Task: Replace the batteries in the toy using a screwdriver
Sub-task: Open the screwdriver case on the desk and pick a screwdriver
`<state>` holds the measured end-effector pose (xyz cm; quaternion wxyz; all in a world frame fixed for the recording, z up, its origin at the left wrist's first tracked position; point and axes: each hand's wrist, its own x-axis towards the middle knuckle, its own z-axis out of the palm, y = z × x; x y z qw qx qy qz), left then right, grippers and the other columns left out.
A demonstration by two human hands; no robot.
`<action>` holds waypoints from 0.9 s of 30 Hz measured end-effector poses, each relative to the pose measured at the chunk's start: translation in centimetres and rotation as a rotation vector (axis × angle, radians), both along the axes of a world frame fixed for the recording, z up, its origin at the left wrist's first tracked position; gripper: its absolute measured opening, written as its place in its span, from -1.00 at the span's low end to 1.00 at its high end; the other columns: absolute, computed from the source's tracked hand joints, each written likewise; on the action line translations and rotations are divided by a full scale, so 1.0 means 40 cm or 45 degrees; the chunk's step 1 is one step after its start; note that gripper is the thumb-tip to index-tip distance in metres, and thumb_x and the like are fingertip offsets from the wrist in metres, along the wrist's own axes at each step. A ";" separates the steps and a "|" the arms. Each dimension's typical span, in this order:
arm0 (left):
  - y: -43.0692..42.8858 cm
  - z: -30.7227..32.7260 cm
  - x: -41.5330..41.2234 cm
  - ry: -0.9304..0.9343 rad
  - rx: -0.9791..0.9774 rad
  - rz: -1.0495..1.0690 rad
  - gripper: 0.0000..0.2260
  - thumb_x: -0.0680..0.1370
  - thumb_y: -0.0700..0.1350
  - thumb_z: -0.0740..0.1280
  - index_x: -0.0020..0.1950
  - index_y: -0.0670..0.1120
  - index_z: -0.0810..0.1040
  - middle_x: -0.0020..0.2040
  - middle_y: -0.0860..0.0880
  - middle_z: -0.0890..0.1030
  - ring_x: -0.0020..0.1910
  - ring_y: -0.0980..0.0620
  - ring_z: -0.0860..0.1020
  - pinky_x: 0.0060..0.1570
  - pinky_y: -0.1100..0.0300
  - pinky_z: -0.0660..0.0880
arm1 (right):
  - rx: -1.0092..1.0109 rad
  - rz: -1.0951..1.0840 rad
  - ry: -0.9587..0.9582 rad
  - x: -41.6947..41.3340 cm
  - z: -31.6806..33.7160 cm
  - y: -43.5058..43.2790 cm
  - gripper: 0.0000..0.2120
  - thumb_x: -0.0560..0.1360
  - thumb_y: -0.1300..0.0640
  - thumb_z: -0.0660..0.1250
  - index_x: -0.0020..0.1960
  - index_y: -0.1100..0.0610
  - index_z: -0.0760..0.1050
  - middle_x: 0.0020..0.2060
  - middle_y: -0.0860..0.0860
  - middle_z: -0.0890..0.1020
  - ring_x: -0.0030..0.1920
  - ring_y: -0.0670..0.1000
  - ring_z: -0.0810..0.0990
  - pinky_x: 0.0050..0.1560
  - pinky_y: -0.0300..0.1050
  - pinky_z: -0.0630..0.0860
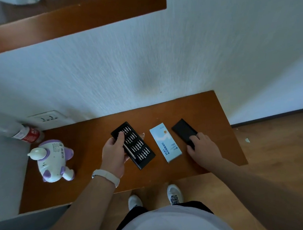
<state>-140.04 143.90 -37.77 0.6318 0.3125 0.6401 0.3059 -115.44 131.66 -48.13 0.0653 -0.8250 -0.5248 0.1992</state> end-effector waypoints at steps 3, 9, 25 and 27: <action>0.000 0.024 -0.007 -0.043 0.024 -0.042 -0.79 0.65 -0.02 0.28 0.19 -0.12 0.53 0.02 -0.10 0.70 -0.08 -0.03 0.71 -0.18 0.04 0.62 | 0.099 -0.095 0.269 -0.070 0.104 0.037 -0.71 0.62 -0.06 0.20 0.25 0.06 0.45 0.02 -0.06 0.52 -0.07 -0.11 0.52 -0.15 -0.24 0.54; -0.006 0.104 -0.061 -0.167 0.070 -0.142 -0.77 0.65 -0.01 0.29 0.21 -0.11 0.56 -0.03 -0.08 0.72 -0.11 -0.03 0.71 -0.17 0.05 0.60 | 0.385 0.053 0.660 -0.263 0.332 0.095 -0.80 0.61 0.00 0.25 0.21 -0.03 0.49 -0.10 -0.17 0.54 -0.13 -0.07 0.56 -0.10 -0.17 0.60; -0.001 0.264 -0.405 -0.279 0.391 -0.473 -0.69 0.58 -0.30 0.34 0.29 -0.05 0.53 0.11 -0.03 0.70 0.07 0.00 0.68 -0.06 0.16 0.62 | 0.735 0.226 0.919 -0.630 0.481 0.186 -0.69 0.52 0.19 0.39 0.16 -0.13 0.44 0.07 -0.22 0.44 -0.07 -0.23 0.57 -0.20 -0.41 0.53; -0.005 0.271 -0.450 -0.277 0.445 -0.524 -0.63 0.58 -0.34 0.31 0.32 -0.01 0.49 0.13 0.01 0.69 0.10 0.05 0.67 -0.03 0.18 0.62 | 0.755 0.273 0.875 -0.663 0.483 0.186 -0.70 0.52 0.15 0.39 0.17 -0.14 0.46 0.09 -0.24 0.43 -0.05 -0.20 0.57 -0.20 -0.36 0.56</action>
